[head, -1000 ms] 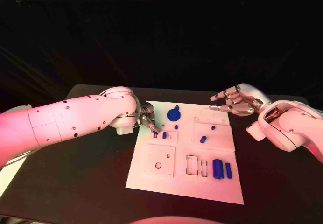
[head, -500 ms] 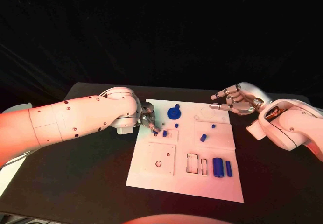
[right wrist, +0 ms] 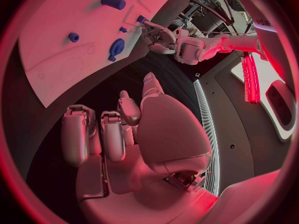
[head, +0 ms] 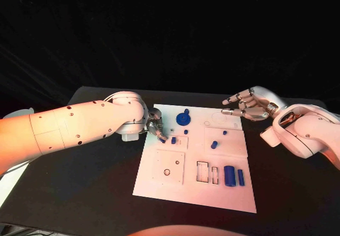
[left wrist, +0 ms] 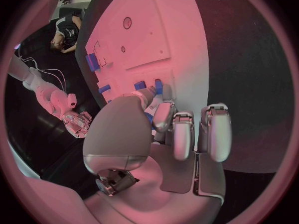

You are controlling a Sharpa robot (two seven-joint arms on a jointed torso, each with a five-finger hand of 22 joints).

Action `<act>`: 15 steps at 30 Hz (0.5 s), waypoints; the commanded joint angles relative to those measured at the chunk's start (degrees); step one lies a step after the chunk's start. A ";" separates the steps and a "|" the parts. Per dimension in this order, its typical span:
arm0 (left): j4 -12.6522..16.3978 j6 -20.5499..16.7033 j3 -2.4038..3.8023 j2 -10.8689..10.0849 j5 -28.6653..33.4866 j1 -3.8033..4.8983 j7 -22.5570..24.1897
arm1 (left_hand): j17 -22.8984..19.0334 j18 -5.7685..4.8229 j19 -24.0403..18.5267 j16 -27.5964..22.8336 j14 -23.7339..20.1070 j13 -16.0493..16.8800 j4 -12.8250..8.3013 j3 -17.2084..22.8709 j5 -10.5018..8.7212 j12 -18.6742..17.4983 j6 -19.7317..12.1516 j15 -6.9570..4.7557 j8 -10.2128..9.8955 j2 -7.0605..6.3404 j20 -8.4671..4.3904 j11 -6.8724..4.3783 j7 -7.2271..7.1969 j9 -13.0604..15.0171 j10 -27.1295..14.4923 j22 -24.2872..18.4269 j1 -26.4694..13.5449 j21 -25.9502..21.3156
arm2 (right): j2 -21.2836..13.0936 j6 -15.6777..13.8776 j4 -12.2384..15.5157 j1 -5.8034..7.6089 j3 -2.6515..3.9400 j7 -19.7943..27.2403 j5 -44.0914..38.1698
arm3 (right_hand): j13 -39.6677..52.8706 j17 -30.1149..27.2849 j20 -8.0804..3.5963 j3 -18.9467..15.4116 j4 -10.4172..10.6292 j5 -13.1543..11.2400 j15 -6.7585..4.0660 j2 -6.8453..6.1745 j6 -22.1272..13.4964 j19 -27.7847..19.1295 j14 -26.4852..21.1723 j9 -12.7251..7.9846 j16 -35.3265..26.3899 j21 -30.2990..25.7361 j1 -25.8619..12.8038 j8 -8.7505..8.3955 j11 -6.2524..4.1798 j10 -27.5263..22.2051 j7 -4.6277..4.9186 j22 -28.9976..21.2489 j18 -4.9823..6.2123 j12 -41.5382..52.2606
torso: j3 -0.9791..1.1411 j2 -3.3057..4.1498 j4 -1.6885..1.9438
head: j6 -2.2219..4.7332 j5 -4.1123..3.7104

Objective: Assemble the parts on the task board

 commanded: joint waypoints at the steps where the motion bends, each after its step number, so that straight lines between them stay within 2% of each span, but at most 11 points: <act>1: 0.13 1.71 0.00 -0.03 -0.72 -0.04 0.12 | 15.05 -0.26 4.05 0.18 6.02 -0.11 -6.55 6.85 0.24 -0.38 0.68 0.01 0.22 -0.20 -0.37 -0.19 -0.68 0.09 0.18 11.32 0.61 0.18 | 0.03 0.88 -0.08 -0.04 0.00 0.67 -0.55 | -0.04 10.96 -0.04 -0.23 -0.14 0.21 -0.11 0.54 0.25 -0.53 4.88 0.09 -0.37 -0.33 -0.18 0.37 -0.10 -0.40 -0.19 -0.04 0.58 -0.27 | 0.01 0.01 0.05 | -0.07 0.03; 15: -0.17 2.37 -0.03 0.37 -0.78 -0.04 -0.30 | 15.05 -0.25 4.03 0.18 6.02 -0.14 -6.58 7.09 0.27 -0.40 0.84 0.02 0.18 -0.28 -0.37 -0.17 -0.67 0.06 0.23 11.28 0.45 0.14 | 0.04 0.89 -0.04 -0.05 0.00 0.71 -0.64 | -0.04 10.96 -0.04 -0.23 -0.14 0.21 -0.11 0.54 0.25 -0.53 4.88 0.09 -0.37 -0.33 -0.18 0.37 -0.10 -0.40 -0.19 -0.04 0.58 -0.27 | 0.02 -0.02 0.05 | -0.25 0.07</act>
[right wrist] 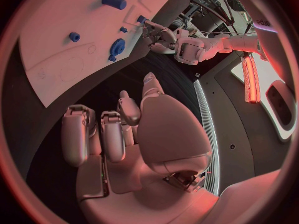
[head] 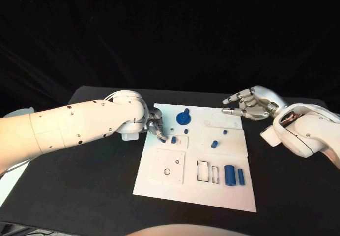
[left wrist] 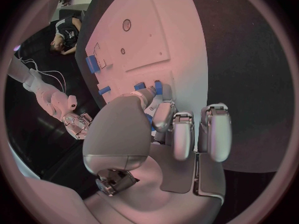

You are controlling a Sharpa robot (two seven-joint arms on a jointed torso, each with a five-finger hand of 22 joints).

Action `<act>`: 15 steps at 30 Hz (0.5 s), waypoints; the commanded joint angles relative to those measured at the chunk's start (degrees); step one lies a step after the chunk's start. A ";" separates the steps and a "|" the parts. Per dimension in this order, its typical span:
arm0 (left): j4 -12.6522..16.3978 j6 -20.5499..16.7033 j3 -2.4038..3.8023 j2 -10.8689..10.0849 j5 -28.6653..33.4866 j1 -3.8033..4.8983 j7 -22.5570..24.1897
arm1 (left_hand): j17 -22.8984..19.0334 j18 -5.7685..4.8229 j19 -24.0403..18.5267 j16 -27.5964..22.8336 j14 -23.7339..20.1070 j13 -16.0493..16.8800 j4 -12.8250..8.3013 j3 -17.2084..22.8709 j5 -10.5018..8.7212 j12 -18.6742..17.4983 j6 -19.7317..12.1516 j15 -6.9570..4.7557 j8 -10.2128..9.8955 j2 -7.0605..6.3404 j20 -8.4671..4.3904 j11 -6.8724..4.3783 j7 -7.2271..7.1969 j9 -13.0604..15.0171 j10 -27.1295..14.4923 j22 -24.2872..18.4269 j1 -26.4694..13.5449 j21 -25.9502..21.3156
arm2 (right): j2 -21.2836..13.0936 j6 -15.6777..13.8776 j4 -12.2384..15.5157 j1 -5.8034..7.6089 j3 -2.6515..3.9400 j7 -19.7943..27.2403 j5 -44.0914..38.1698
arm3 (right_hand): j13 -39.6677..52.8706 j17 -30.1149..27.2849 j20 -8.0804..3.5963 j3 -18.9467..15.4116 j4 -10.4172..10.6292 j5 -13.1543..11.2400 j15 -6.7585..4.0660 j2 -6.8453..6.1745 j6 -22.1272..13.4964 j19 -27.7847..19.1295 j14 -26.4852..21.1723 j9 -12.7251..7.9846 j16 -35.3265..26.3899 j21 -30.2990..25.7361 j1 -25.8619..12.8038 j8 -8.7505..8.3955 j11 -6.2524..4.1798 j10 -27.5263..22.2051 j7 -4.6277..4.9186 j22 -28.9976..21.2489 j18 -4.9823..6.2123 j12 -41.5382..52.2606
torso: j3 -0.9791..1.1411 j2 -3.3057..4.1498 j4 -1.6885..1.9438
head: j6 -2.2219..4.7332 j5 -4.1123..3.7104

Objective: Assemble the parts on the task board

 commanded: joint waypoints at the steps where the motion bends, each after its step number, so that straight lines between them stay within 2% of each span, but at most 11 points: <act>1: -0.25 1.59 -0.09 0.34 -0.44 -0.07 -0.40 | 15.06 -0.24 4.02 0.18 6.02 -0.02 -6.33 6.84 0.31 -0.16 0.84 0.02 0.16 0.15 -0.37 -0.18 -0.67 0.04 0.24 11.28 0.41 0.14 | 0.02 0.77 0.10 -0.05 0.00 0.60 -0.61 | -0.05 10.98 -0.04 -0.23 -0.14 0.21 -0.10 0.54 0.25 -0.53 4.88 0.09 -0.37 -0.33 -0.18 0.37 -0.10 -0.40 -0.19 -0.04 0.58 -0.27 | 0.02 -0.02 0.01 | -0.06 0.01; 8: -1.16 2.01 -0.38 1.21 0.87 -0.22 -1.02 | 15.06 -0.26 4.06 0.18 6.02 -0.60 -5.34 6.87 0.25 -0.58 1.45 -0.01 0.17 0.14 -0.35 -0.25 -0.88 0.10 0.34 11.35 -1.66 0.16 | -0.05 0.76 0.24 -0.05 0.00 0.60 -0.66 | -0.05 10.98 -0.04 -0.23 -0.14 0.21 -0.10 0.54 0.25 -0.53 4.88 0.09 -0.37 -0.33 -0.18 0.37 -0.10 -0.40 -0.19 -0.04 0.58 -0.27 | 0.04 -0.01 -0.07 | -0.27 0.03; 15: -1.76 3.09 -0.51 1.65 1.67 -0.33 -1.54 | 15.06 -0.29 4.16 0.18 6.02 -1.21 -3.35 3.49 0.20 -0.94 2.54 -0.39 0.35 -0.70 -0.54 -0.72 -1.49 0.38 0.40 11.51 -5.79 0.24 | -0.11 0.73 0.31 -0.05 0.00 0.60 -0.68 | -0.05 10.98 -0.04 -0.23 -0.14 0.21 -0.10 0.54 0.25 -0.53 4.88 0.09 -0.37 -0.33 -0.18 0.37 -0.10 -0.40 -0.19 -0.04 0.58 -0.27 | 0.08 0.01 -0.10 | -0.43 -0.04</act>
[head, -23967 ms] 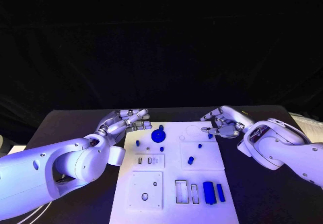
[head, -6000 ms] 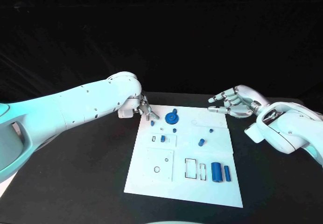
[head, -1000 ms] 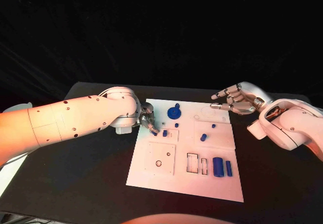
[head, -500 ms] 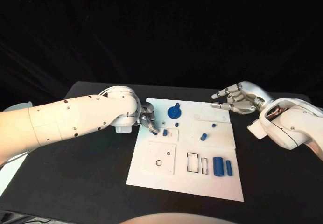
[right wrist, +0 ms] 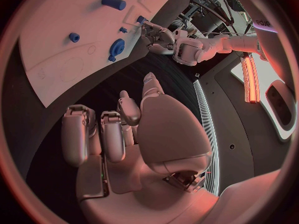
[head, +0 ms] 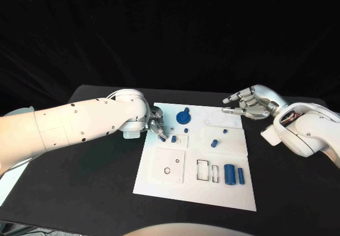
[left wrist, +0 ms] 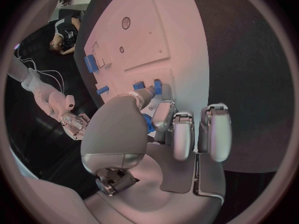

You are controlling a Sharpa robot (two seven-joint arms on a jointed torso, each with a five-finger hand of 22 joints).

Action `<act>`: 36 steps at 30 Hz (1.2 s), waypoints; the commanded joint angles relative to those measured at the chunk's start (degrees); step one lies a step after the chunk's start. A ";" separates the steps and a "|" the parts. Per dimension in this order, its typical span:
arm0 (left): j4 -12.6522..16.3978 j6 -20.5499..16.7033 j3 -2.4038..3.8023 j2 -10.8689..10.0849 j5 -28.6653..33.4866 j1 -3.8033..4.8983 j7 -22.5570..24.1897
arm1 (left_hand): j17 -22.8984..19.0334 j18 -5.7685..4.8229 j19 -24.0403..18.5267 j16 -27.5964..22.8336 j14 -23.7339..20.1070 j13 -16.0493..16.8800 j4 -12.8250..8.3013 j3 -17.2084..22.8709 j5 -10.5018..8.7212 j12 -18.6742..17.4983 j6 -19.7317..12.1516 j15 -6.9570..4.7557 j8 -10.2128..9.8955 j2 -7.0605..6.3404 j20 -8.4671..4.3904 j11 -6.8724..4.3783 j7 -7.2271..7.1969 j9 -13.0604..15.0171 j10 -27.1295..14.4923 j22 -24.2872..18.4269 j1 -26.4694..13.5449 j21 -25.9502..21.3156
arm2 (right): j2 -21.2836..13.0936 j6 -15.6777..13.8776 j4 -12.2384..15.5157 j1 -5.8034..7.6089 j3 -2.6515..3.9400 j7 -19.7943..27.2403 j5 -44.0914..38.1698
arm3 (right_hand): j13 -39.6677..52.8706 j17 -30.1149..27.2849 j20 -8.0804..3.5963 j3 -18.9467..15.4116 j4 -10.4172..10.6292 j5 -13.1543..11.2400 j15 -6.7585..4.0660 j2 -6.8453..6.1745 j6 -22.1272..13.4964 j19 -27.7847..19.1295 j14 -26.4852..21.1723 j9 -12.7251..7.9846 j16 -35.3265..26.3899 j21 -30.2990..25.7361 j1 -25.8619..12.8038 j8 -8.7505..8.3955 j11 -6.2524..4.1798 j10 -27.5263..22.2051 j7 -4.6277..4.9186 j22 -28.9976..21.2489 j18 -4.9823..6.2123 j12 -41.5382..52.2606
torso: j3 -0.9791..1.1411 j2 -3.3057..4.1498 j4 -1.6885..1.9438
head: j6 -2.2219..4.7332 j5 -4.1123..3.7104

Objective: Assemble the parts on the task board

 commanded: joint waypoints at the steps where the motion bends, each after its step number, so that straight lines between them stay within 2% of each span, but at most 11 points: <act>1: -0.16 2.50 -0.38 0.33 1.27 -0.44 -1.01 | 15.07 -0.31 4.20 0.18 6.02 -0.20 0.43 -1.36 0.32 -0.41 1.78 -0.42 -0.24 -0.05 -0.58 -0.44 -1.39 0.10 0.07 11.59 -1.35 0.29 | 0.02 0.69 0.12 -0.04 0.00 0.55 -0.60 | -0.06 10.98 -0.04 -0.23 -0.14 0.21 -0.11 0.54 0.25 -0.53 4.88 0.09 -0.37 -0.32 -0.18 0.37 -0.10 -0.40 -0.19 -0.04 0.58 -0.27 | 0.03 0.02 -0.04 | -0.07 -0.06; 4: -0.29 2.62 -0.38 0.44 1.34 -0.45 -1.43 | 15.07 -0.34 4.26 0.18 6.02 0.05 1.05 -2.66 0.32 -0.12 2.12 -0.53 -0.20 0.02 -0.66 -0.53 -1.50 0.19 0.25 11.71 -2.37 0.37 | -0.01 0.68 0.17 -0.04 0.00 0.54 -0.60 | -0.06 10.98 -0.04 -0.23 -0.14 0.21 -0.11 0.54 0.25 -0.53 4.88 0.09 -0.37 -0.32 -0.18 0.37 -0.10 -0.40 -0.19 -0.04 0.58 -0.27 | 0.05 0.05 -0.03 | -0.11 -0.10; 6: -0.37 2.64 -0.38 0.51 1.37 -0.46 -1.62 | 15.07 -0.37 4.32 0.18 6.02 1.99 1.46 -3.44 0.34 1.55 2.77 -0.61 0.19 0.14 -0.71 -0.65 -1.67 0.41 0.98 11.81 -3.05 0.45 | -0.02 0.67 0.19 -0.04 0.00 0.54 -0.60 | -0.06 10.98 -0.04 -0.23 -0.14 0.21 -0.11 0.54 0.25 -0.53 4.88 0.09 -0.37 -0.32 -0.18 0.37 -0.10 -0.40 -0.19 -0.04 0.58 -0.27 | 0.02 0.01 0.03 | -0.19 -0.13; 9: -0.48 2.39 -0.37 0.61 1.39 -0.46 -1.82 | 15.07 -0.44 4.46 0.18 6.02 2.63 1.78 -4.10 0.35 2.11 3.04 -0.71 0.37 0.26 -0.78 -0.76 -1.80 0.56 1.24 12.06 -3.57 0.63 | -0.05 0.67 0.22 -0.04 0.00 0.55 -0.60 | -0.06 10.98 -0.04 -0.23 -0.14 0.21 -0.11 0.54 0.25 -0.53 4.88 0.09 -0.37 -0.32 -0.18 0.37 -0.10 -0.40 -0.19 -0.04 0.58 -0.27 | 0.01 -0.02 0.04 | -0.21 -0.18; 26: -1.15 1.75 -0.37 1.04 1.08 -0.46 -2.60 | 15.07 -0.60 4.78 0.18 6.02 3.54 3.14 -6.13 0.42 2.90 3.58 -0.92 0.68 0.80 -0.97 -0.99 -2.05 0.92 1.71 12.64 -5.60 1.07 | -0.22 0.52 0.42 -0.03 0.00 0.50 -0.61 | -0.17 10.88 -0.05 -0.29 -0.18 0.24 -0.11 0.64 0.24 -0.53 4.86 0.09 -0.45 -0.34 -0.13 0.38 -0.10 -0.47 -0.19 -0.06 0.58 -0.39 | -0.01 -0.02 0.05 | -0.19 -0.29; 33: -1.77 1.94 -0.38 1.35 1.07 -0.47 -2.74 | 15.07 -0.71 4.99 0.18 6.02 3.83 4.80 -7.73 0.42 3.12 3.86 -0.96 0.82 1.01 -1.02 -1.02 -2.10 1.13 1.87 13.04 -7.61 1.37 | -0.25 0.50 0.46 -0.03 0.00 0.51 -0.61 | -0.23 10.85 -0.05 -0.32 -0.19 0.26 -0.11 0.67 0.23 -0.57 4.85 0.09 -0.48 -0.40 -0.12 0.38 -0.10 -0.50 -0.19 -0.16 0.60 -0.46 | -0.03 0.00 0.03 | -0.19 -0.31; 36: -2.03 2.28 -0.39 1.45 1.07 -0.49 -2.88 | 15.07 -0.75 5.05 0.18 6.02 3.92 5.73 -9.19 0.43 3.18 4.03 -0.96 0.93 0.45 -1.02 -1.04 -2.13 1.27 1.93 13.15 -8.61 1.46 | -0.27 0.46 0.49 -0.03 0.00 0.54 -0.61 | -0.23 10.85 -0.05 -0.32 -0.19 0.26 -0.11 0.67 0.23 -0.57 4.85 0.09 -0.48 -0.40 -0.12 0.38 -0.10 -0.50 -0.19 -0.16 0.60 -0.46 | -0.01 0.00 0.04 | -0.22 -0.30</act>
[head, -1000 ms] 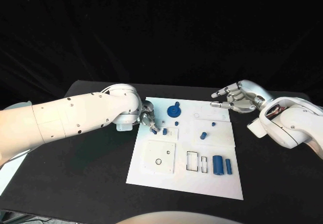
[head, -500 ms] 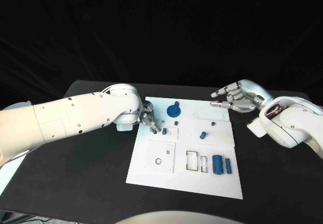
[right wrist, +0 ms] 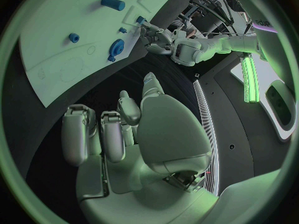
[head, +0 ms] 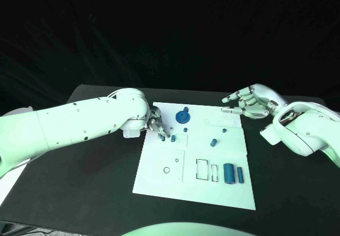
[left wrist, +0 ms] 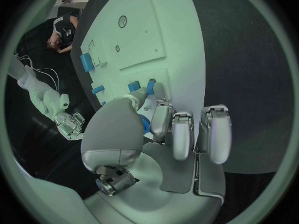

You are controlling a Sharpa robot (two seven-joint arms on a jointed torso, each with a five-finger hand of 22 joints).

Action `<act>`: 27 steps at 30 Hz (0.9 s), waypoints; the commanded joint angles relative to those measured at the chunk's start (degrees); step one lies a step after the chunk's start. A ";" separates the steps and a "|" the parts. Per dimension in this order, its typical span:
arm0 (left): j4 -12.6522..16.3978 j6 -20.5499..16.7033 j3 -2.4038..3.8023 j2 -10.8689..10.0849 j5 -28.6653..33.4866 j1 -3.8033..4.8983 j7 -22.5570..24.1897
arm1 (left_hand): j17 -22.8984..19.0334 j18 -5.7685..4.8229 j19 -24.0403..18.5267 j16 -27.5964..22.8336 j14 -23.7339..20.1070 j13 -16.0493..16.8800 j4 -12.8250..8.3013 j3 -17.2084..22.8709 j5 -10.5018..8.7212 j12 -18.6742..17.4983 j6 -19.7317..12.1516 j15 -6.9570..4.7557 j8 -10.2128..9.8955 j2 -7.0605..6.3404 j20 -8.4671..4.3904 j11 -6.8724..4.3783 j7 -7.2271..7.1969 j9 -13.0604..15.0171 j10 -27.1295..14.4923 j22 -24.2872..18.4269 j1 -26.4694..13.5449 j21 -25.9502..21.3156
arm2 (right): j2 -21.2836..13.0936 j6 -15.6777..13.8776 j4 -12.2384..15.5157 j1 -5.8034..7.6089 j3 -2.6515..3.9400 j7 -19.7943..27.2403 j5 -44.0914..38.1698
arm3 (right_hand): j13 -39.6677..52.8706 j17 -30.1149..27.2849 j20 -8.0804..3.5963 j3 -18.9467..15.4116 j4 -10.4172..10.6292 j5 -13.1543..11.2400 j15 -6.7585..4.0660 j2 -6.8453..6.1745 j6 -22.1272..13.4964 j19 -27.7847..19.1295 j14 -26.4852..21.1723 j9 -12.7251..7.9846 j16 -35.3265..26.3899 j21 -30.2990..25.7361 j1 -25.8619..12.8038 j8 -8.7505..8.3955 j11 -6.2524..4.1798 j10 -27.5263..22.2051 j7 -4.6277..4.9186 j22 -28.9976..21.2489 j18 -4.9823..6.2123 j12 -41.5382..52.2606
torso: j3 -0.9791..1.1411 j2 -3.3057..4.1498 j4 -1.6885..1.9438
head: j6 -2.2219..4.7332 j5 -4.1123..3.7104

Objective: Assemble the parts on the task board

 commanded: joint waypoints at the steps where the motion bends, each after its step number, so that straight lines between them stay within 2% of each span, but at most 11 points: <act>1: -0.26 2.01 -0.30 0.23 0.52 -0.42 -0.88 | 15.09 -0.75 4.86 0.18 6.03 0.09 0.65 -1.45 0.30 0.19 0.41 -0.55 0.18 -0.20 -0.40 0.08 0.10 0.15 0.43 13.20 -0.98 0.22 | -0.01 0.44 0.13 -0.03 0.00 0.54 -0.55 | -0.06 10.85 0.16 -0.17 -0.04 0.26 -0.11 0.67 0.23 -0.36 4.85 0.09 -0.26 -0.21 -0.12 0.38 0.10 -0.31 -0.19 -0.06 0.60 -0.21 | 0.01 0.02 0.00 | -0.03 0.00; 7: -0.44 2.43 -0.31 0.20 0.52 -0.47 -1.04 | 15.09 -0.80 4.96 0.18 6.03 0.22 2.64 -5.78 0.32 0.23 0.70 -0.57 0.38 -0.64 -0.40 0.07 0.07 0.44 0.49 13.41 -1.68 0.37 | -0.11 0.34 0.12 -0.03 0.00 0.60 -0.56 | -0.12 10.73 0.16 -0.18 -0.04 0.26 -0.11 0.67 0.23 -0.40 4.81 0.09 -0.36 -0.26 -0.13 0.38 0.10 -0.36 -0.19 -0.14 0.62 -0.30 | 0.00 -0.01 0.00 | -0.09 -0.08; 17: -0.43 2.36 -0.30 0.07 0.51 -0.51 -1.10 | 15.09 -0.85 5.05 0.18 6.03 0.49 3.17 -9.40 0.34 0.40 0.90 -0.62 0.61 -0.09 -0.42 -0.01 -0.05 0.71 0.62 13.58 -1.72 0.49 | -0.16 0.38 0.19 -0.03 0.00 0.62 -0.57 | -0.14 10.68 0.16 -0.20 -0.04 0.27 -0.11 0.67 0.21 -0.44 4.80 0.08 -0.40 -0.32 -0.13 0.38 0.10 -0.37 -0.19 -0.24 0.64 -0.32 | 0.01 0.02 0.05 | -0.19 -0.11; 23: -0.11 0.59 -0.25 -0.28 0.51 -0.53 -0.94 | 15.09 -0.84 5.03 0.18 6.03 0.49 3.27 -12.14 0.35 0.34 0.90 -0.66 0.73 0.48 -0.46 -0.06 -0.10 0.88 0.63 13.56 -2.50 0.46 | -0.16 0.41 0.14 -0.03 0.00 0.61 -0.57 | -0.14 10.68 0.16 -0.20 -0.04 0.27 -0.11 0.67 0.21 -0.44 4.80 0.08 -0.40 -0.32 -0.13 0.38 0.10 -0.37 -0.19 -0.24 0.64 -0.32 | -0.02 0.01 0.06 | -0.07 -0.05; 27: 0.54 -2.14 -0.15 -1.04 0.63 -0.52 -0.14 | 15.09 -0.74 4.84 0.18 6.03 0.26 3.30 -13.70 0.37 0.10 0.76 -0.69 0.73 0.83 -0.49 -0.05 -0.08 0.95 0.52 13.22 -2.98 0.16 | -0.12 0.47 0.03 -0.03 0.00 0.60 -0.57 | -0.14 10.68 0.16 -0.20 -0.04 0.27 -0.11 0.67 0.21 -0.44 4.80 0.08 -0.40 -0.32 -0.13 0.38 0.10 -0.37 -0.19 -0.24 0.64 -0.32 | -0.04 -0.01 0.05 | -0.03 -0.03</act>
